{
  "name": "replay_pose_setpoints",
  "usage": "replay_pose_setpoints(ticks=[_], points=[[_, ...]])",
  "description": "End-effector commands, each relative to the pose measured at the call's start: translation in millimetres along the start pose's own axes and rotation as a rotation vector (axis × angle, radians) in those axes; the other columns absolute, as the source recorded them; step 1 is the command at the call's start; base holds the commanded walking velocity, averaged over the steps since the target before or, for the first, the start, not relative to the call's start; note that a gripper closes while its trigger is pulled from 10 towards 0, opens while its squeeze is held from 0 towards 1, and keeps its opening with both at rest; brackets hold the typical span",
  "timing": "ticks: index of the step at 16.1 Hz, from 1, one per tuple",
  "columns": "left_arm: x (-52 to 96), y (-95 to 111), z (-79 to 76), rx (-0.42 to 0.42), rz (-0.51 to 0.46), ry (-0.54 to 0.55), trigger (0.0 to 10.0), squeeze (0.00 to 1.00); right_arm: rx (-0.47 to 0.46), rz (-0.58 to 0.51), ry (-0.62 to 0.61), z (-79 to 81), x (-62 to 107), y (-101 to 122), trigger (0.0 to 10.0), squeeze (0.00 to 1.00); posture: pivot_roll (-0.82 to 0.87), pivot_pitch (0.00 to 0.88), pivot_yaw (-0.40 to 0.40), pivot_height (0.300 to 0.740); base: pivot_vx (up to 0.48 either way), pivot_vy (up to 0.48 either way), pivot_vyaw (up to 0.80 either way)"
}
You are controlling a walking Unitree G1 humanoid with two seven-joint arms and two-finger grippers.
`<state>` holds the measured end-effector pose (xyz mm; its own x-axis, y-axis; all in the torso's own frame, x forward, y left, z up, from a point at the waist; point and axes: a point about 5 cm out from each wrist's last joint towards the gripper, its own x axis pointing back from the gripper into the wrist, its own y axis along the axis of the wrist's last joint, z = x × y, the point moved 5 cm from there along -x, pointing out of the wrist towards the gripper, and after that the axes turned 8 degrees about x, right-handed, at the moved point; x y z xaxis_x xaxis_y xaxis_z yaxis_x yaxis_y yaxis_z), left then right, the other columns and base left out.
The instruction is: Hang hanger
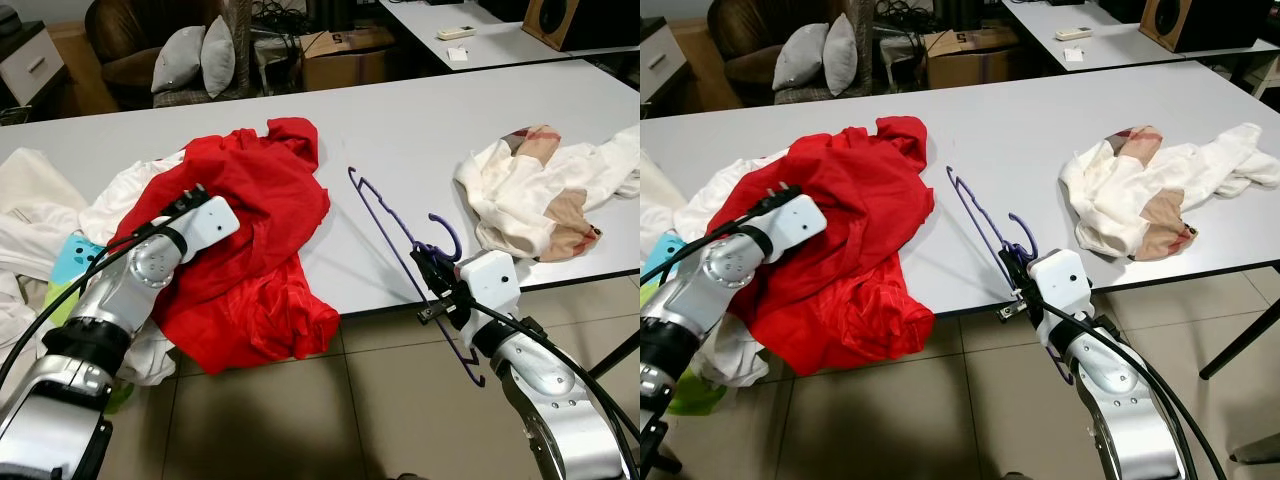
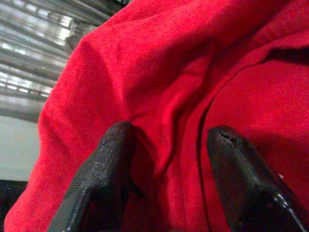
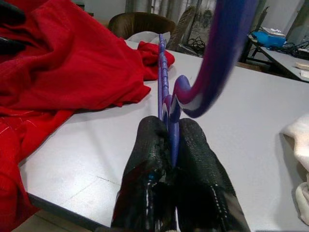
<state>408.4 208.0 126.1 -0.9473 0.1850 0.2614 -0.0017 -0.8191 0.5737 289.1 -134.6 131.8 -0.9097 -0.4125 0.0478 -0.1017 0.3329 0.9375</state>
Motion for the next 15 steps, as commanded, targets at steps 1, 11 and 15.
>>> replay_pose_setpoints(ticks=[1,11,15], points=[[-2.9,2,2.9,-0.026,0.008,-0.001,10.0,0.0,0.007,-0.013,0.001,0.7,-3.0,2,10.0,0.0,-0.05,0.0,0.082,0.74,0.0,0.0,0.0],[-11.9,2,45.8,-0.058,0.078,0.201,10.0,0.0,0.013,-0.022,0.008,1.7,-7.9,3,10.0,0.0,-0.05,0.0,0.082,0.74,0.0,0.0,0.0],[-9.2,18,39.1,-0.021,-0.034,0.101,10.0,0.0,0.023,-0.024,0.003,-0.5,-6.1,4,10.0,0.0,-0.07,0.0,0.098,0.74,0.0,0.0,0.0]])
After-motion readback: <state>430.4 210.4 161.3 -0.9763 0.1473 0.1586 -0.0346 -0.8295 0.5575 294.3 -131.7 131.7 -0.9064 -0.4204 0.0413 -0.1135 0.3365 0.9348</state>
